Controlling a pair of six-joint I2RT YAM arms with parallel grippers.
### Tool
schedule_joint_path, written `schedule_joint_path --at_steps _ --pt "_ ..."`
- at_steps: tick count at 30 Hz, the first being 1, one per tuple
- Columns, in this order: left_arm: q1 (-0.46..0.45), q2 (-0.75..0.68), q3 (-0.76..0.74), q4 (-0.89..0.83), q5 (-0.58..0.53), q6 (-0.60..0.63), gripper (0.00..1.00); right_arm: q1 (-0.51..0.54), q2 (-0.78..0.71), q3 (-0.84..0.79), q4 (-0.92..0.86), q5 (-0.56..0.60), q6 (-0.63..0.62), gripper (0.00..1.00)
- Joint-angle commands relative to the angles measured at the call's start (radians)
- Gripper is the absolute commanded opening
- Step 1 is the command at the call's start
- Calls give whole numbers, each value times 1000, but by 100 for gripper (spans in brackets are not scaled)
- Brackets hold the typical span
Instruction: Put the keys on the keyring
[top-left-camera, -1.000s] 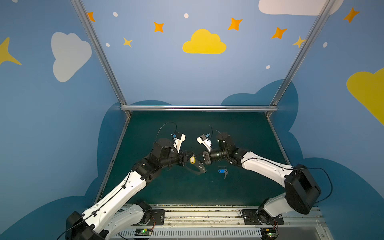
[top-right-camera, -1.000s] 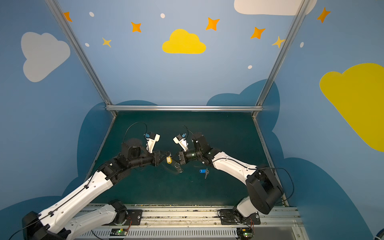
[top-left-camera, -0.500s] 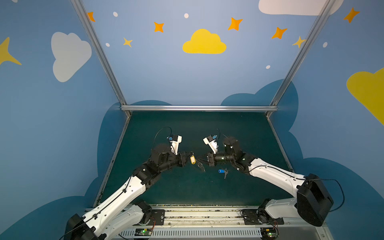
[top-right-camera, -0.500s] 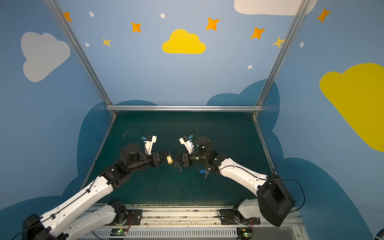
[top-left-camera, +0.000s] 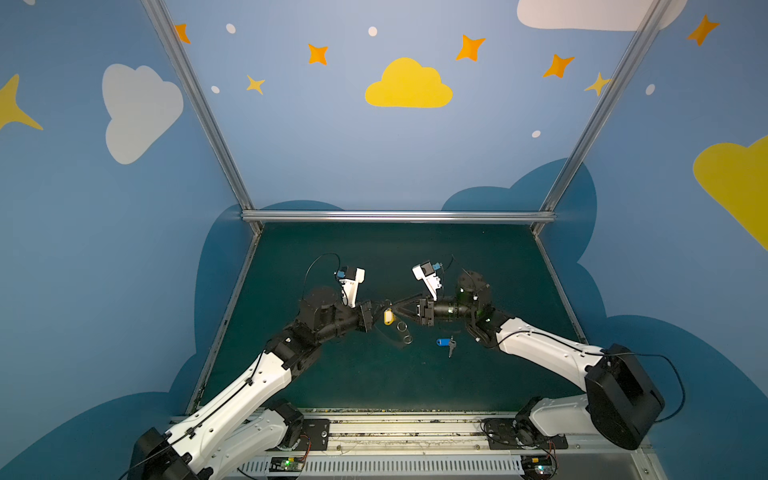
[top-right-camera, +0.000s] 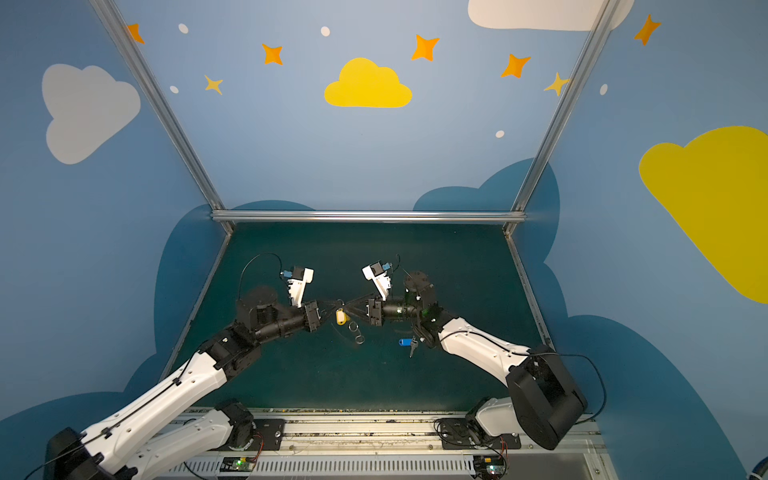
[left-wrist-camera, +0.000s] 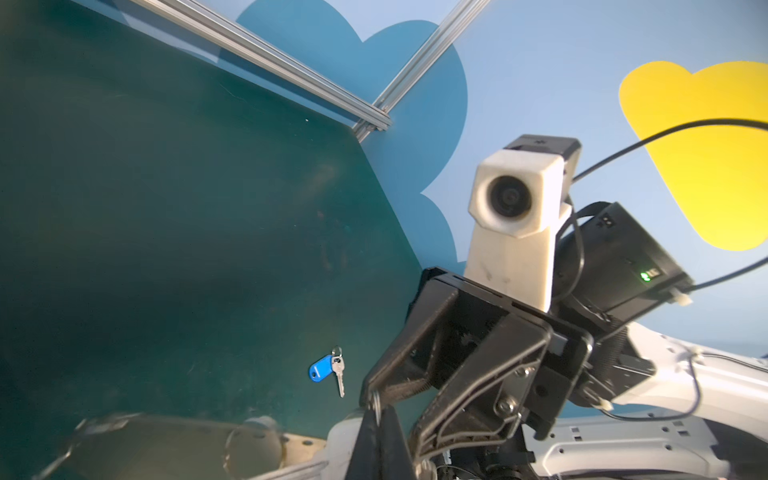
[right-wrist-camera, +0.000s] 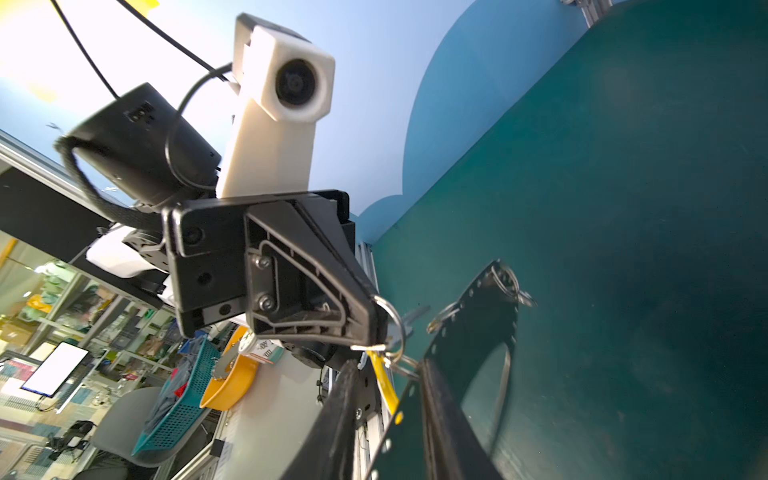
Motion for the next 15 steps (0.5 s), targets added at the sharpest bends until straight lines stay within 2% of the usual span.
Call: schedule_joint_path --at_steps 1,9,15 --pt "-3 -2 3 74 67 -6 4 -7 11 -12 113 -22 29 30" --pt "-3 12 11 97 140 -13 4 -11 26 -12 192 -64 61 28" --pt "-3 16 11 98 141 -16 4 -10 30 -8 229 -116 80 10"
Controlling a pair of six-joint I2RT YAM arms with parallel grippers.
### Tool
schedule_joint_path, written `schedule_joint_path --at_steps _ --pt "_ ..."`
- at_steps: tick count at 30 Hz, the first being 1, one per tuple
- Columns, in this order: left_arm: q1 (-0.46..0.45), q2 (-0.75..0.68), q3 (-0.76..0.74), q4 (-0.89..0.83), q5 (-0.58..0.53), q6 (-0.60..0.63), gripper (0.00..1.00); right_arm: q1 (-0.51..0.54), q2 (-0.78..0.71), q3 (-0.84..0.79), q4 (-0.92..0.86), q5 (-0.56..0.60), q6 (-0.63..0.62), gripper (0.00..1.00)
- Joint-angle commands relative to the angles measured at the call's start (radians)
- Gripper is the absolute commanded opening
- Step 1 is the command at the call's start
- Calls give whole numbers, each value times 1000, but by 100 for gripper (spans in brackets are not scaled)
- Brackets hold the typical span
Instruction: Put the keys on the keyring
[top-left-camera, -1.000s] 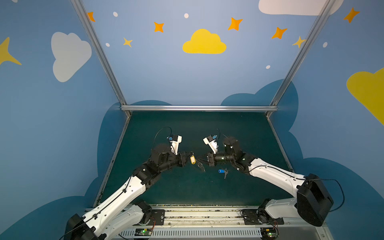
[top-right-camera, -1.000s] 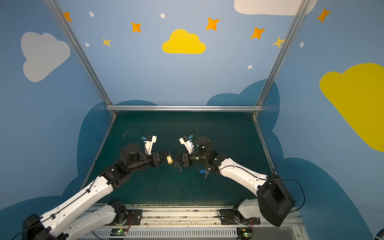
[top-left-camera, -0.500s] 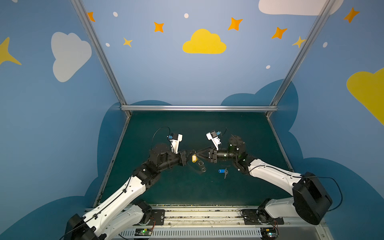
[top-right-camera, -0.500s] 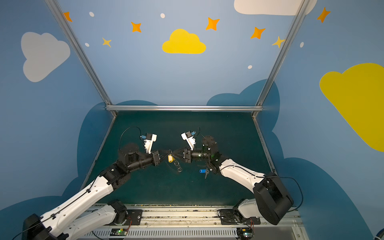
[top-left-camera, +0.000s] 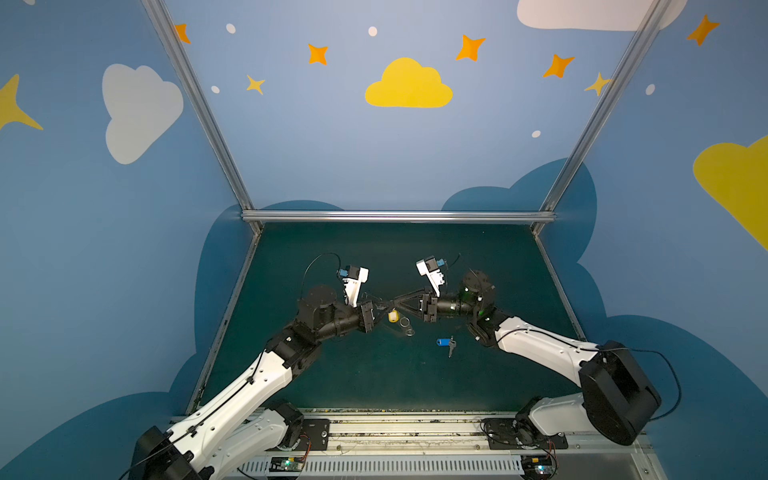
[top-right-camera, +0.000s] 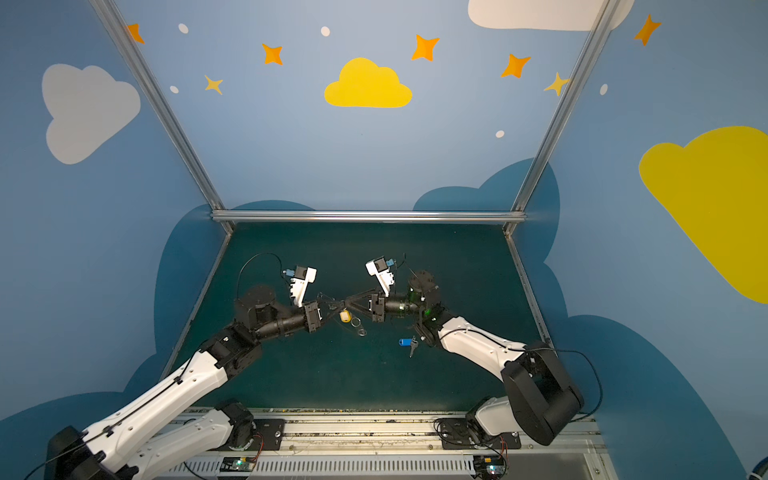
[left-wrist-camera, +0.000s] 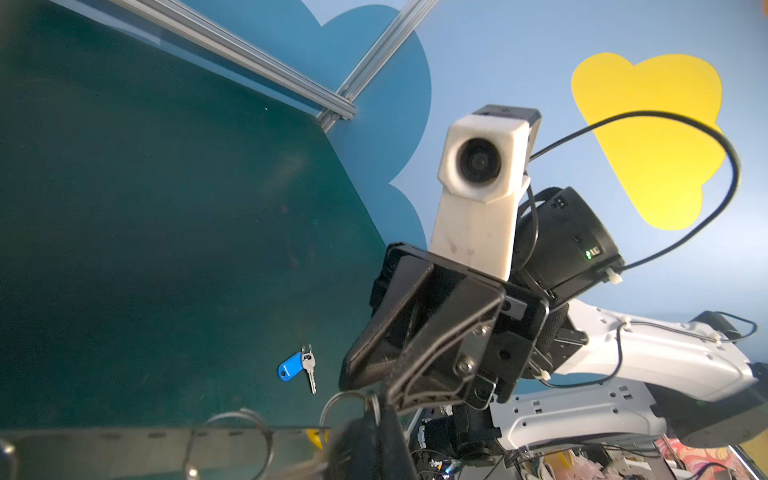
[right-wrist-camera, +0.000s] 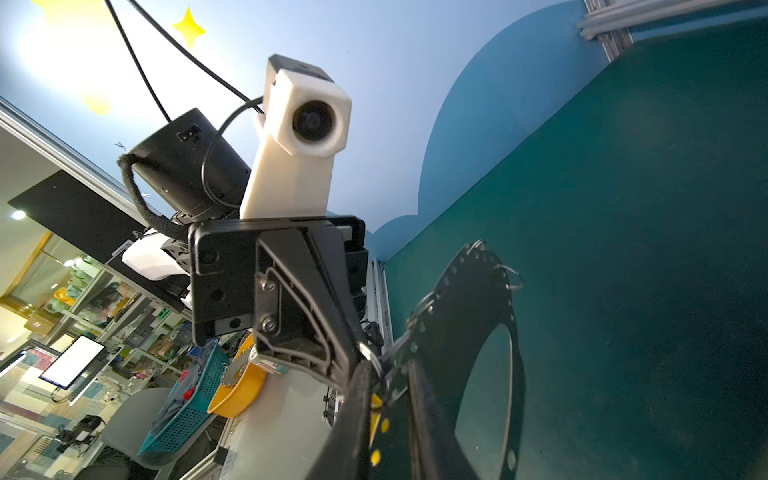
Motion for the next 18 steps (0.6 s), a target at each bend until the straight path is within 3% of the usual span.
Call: schedule_joint_path --at_steps 1,3,10,12,18 --pt "-8 7 11 50 41 0 4 14 8 6 77 -75 17 6" --pt "-9 6 12 51 38 0 4 13 5 9 70 -88 14 0" --pt "-8 -5 15 15 -10 3 8 18 -44 36 -137 -72 -102 0" --pt "-8 -9 12 13 -18 4 4 19 -62 34 -164 -66 -123 0" --pt "-7 -10 6 15 -43 1 4 47 -96 36 -241 -27 -182 0"
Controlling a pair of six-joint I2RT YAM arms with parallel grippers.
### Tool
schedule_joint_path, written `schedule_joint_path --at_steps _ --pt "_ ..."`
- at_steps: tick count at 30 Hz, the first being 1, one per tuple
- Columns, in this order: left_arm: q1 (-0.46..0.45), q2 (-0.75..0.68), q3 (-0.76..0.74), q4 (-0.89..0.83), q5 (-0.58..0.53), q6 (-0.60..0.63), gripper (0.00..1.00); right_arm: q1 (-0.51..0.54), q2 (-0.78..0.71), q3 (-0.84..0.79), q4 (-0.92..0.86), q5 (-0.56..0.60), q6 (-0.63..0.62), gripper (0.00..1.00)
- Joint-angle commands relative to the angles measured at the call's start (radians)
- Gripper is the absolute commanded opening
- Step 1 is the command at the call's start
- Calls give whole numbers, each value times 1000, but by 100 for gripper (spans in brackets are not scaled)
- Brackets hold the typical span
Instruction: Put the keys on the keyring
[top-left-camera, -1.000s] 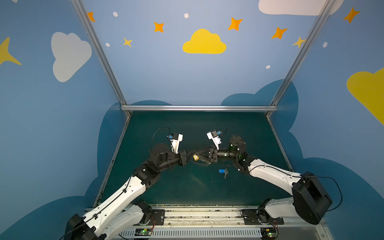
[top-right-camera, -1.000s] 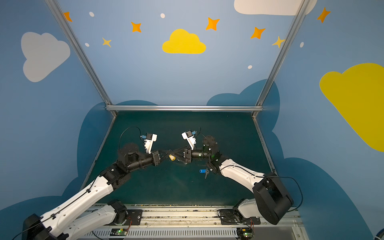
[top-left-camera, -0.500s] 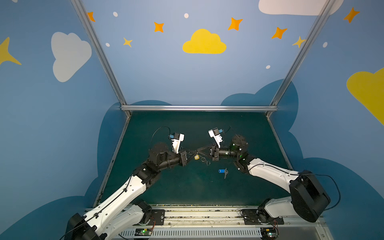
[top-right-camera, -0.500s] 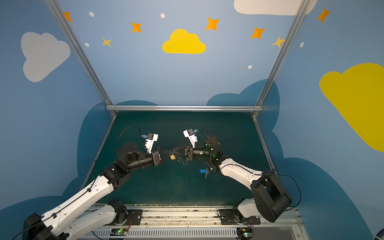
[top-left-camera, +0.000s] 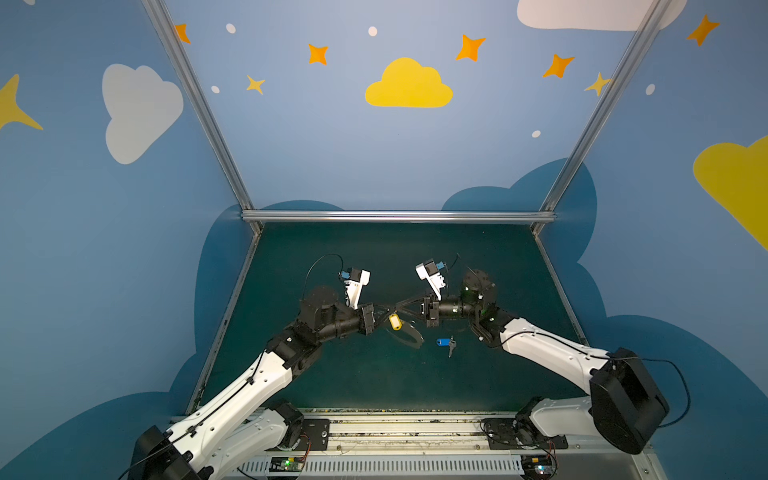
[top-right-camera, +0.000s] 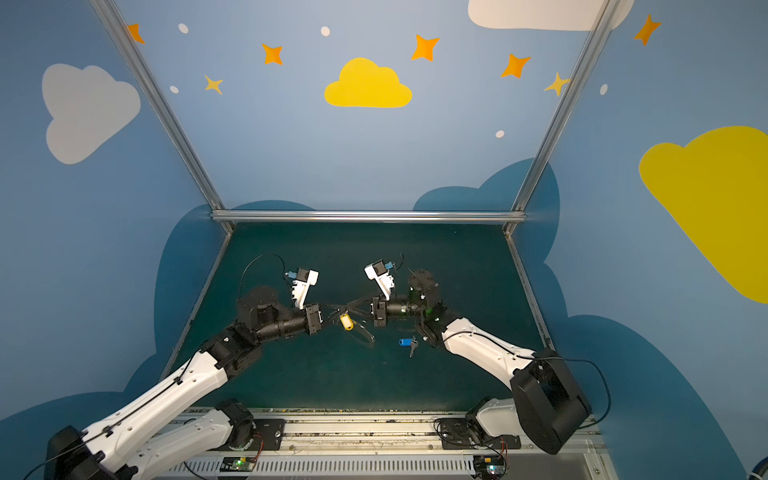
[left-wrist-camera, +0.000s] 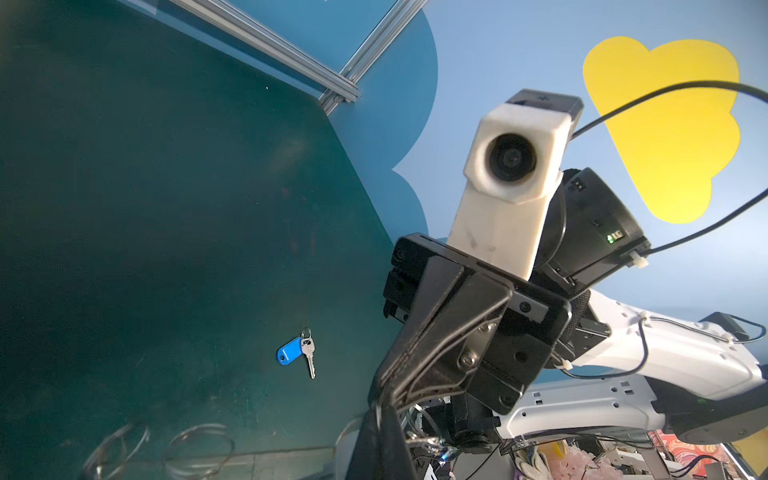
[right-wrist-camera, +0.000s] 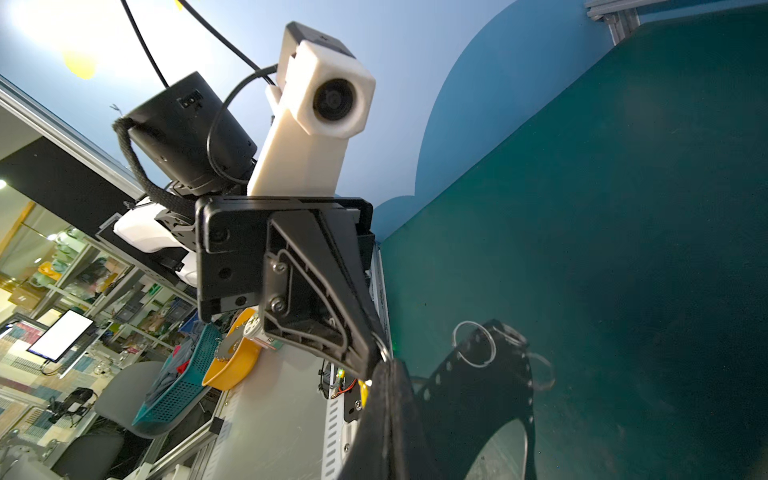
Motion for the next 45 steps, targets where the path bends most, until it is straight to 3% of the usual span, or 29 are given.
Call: schedule_joint_path --at_steps 1,5,7,8,12,19,24,27,30,36,45 --pt "0 -8 4 59 -32 4 4 35 -38 21 -55 -14 -50 0" --pt "-1 -15 5 47 -51 5 4 27 -70 14 -118 83 -73 0" --pt "1 -29 3 34 -86 5 4 19 -90 14 -170 123 -95 19" --pt "2 -35 -2 36 -97 6 4 17 -98 13 -195 144 -108 21" --pt "3 -53 -21 71 -126 -16 4 37 -92 3 -249 205 -133 17" --pt "3 -24 -27 124 -105 -50 4 137 -19 18 -159 194 -115 19" --pt "3 -27 -28 124 -109 -49 4 144 -42 25 -216 238 -158 19" --pt "3 -32 -30 121 -105 -44 4 127 -75 7 -226 265 -159 22" --pt "3 -30 -34 133 -88 -50 4 114 -119 -18 -213 336 -156 32" --pt "3 -15 -28 147 -51 -55 4 140 -179 -34 -213 510 -251 40" --pt "2 4 -19 156 -28 -58 4 163 -170 -67 -117 558 -369 44"
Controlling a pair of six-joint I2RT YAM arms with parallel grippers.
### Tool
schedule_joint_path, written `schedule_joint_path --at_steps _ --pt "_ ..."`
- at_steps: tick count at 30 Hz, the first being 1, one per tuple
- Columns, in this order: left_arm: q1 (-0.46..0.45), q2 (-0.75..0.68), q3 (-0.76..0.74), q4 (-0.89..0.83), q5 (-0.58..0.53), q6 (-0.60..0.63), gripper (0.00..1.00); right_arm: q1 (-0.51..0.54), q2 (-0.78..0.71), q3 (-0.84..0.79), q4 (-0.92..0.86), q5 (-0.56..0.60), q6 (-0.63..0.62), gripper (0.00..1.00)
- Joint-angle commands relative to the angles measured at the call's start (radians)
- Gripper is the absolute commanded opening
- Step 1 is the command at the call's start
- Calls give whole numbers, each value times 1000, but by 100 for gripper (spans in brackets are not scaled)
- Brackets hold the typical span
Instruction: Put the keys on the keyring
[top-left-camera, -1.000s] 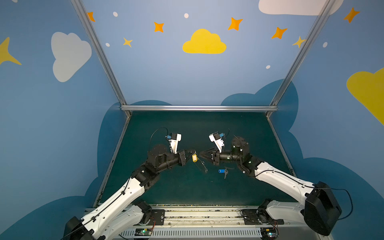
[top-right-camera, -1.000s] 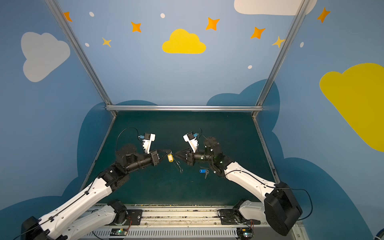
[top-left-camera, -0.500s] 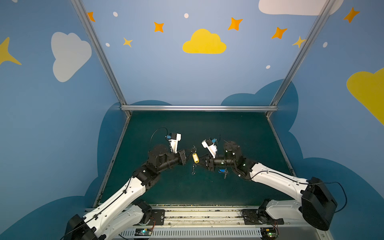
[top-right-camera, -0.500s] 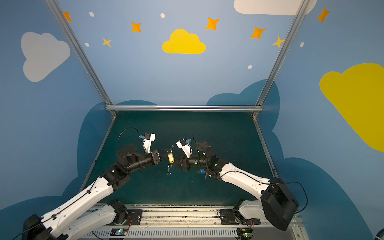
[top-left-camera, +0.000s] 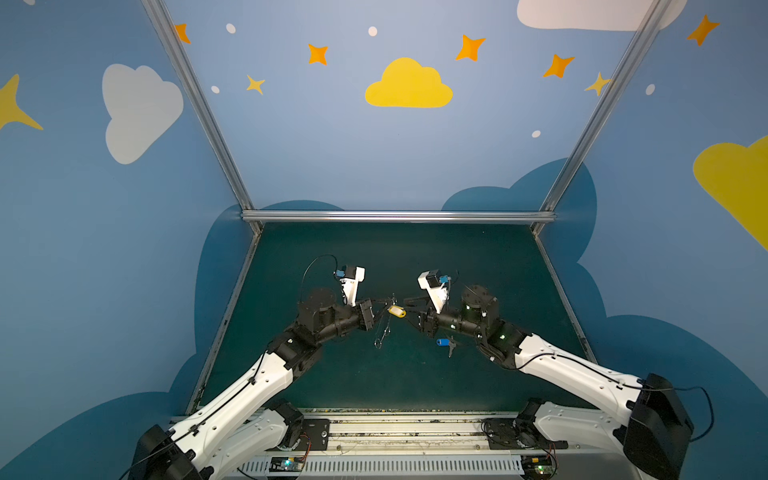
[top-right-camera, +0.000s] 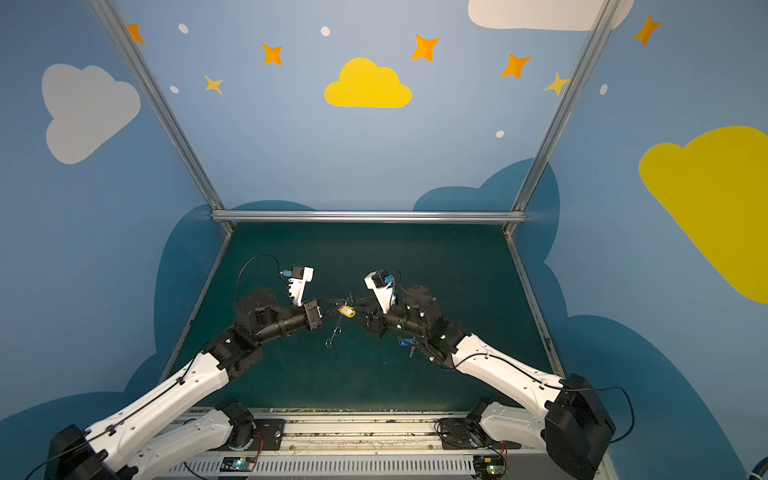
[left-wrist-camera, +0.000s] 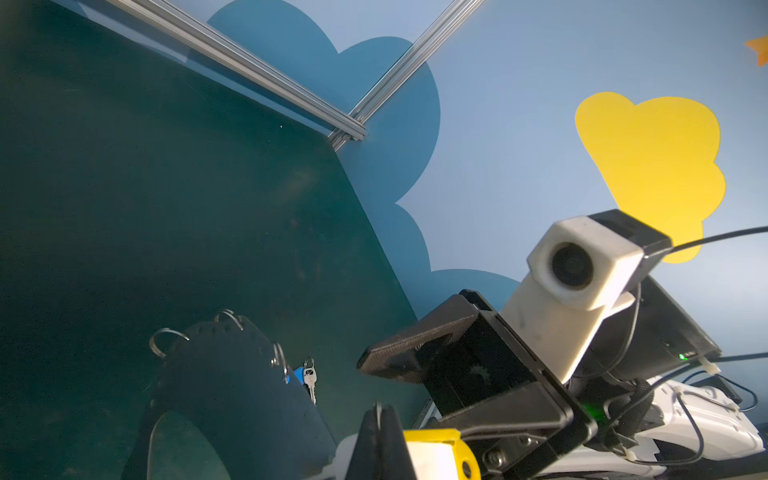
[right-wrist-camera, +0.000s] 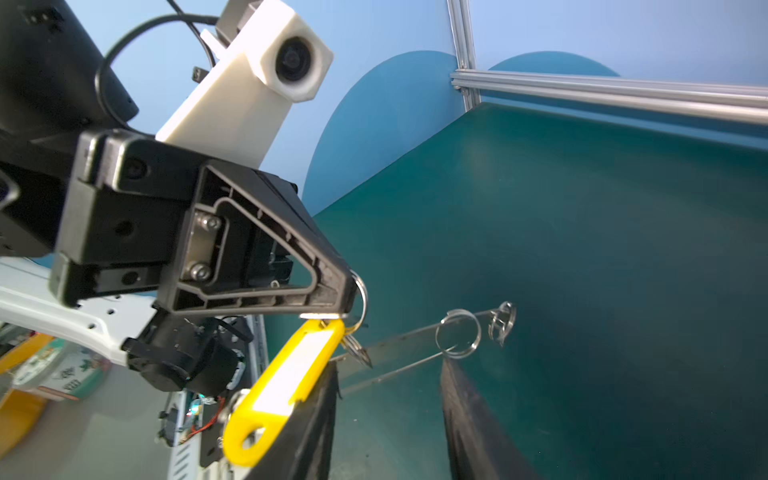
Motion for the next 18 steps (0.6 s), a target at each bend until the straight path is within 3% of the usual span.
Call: schedule_joint_path --at_steps 1,4,6,9,11,18 --pt "0 3 16 54 30 -6 4 20 4 -24 87 31 -71 44" --pt "0 3 16 55 29 -7 4 31 20 -14 95 -6 -85 44" --pt "0 4 16 55 25 -7 4 37 35 -2 92 -19 -86 37" --pt "0 3 16 53 17 -7 4 53 51 26 53 -14 -108 21" --pt "0 3 12 55 11 -10 4 71 58 47 22 -4 -126 1" --pt "0 13 5 57 0 -26 4 147 81 94 -25 71 -181 0"
